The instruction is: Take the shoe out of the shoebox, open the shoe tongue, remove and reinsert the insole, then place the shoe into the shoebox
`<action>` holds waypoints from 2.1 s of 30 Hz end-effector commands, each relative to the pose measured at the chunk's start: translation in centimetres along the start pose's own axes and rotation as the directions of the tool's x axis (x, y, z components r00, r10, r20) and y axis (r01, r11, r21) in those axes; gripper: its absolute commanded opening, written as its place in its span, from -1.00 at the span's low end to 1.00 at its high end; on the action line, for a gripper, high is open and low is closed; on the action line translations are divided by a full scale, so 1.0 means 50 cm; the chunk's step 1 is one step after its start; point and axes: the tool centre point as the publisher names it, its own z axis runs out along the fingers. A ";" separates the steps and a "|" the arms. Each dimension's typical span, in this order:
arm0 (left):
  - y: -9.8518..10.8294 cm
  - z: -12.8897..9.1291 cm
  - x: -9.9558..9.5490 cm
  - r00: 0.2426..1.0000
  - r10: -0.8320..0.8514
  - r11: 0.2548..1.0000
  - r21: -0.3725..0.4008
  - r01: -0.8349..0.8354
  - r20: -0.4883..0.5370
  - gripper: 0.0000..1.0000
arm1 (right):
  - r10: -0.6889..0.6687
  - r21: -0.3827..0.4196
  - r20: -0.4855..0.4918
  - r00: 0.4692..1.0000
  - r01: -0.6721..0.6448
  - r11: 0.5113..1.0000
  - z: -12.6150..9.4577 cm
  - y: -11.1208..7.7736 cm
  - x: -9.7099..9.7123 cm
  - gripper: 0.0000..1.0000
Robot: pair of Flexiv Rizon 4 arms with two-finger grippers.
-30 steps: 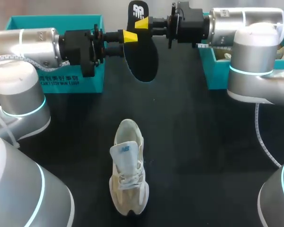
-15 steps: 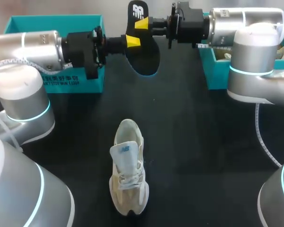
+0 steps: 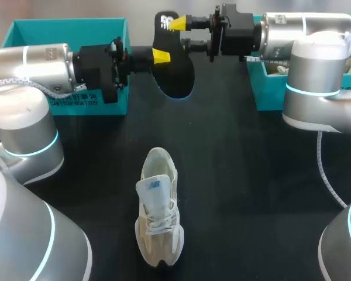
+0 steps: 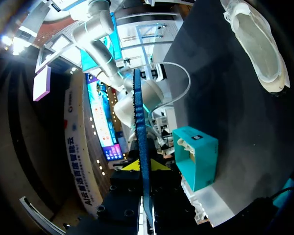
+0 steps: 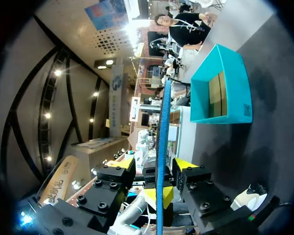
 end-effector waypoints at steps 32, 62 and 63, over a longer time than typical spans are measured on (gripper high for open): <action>-0.115 -0.199 0.048 0.882 -0.462 0.885 0.019 0.465 -0.090 -1.00 | 0.024 -0.048 0.007 1.000 -0.024 0.999 -0.062 -0.078 -0.019 1.00; -0.147 -0.209 -0.030 0.113 -0.992 0.113 0.014 0.994 -0.062 -1.00 | 0.024 -0.048 0.007 1.000 -0.024 0.999 -0.062 -0.078 -0.019 1.00; -0.149 -0.209 -0.032 0.086 -0.994 0.085 0.013 0.996 -0.067 -1.00 | 0.024 -0.048 0.007 1.000 -0.024 0.999 -0.062 -0.078 -0.019 1.00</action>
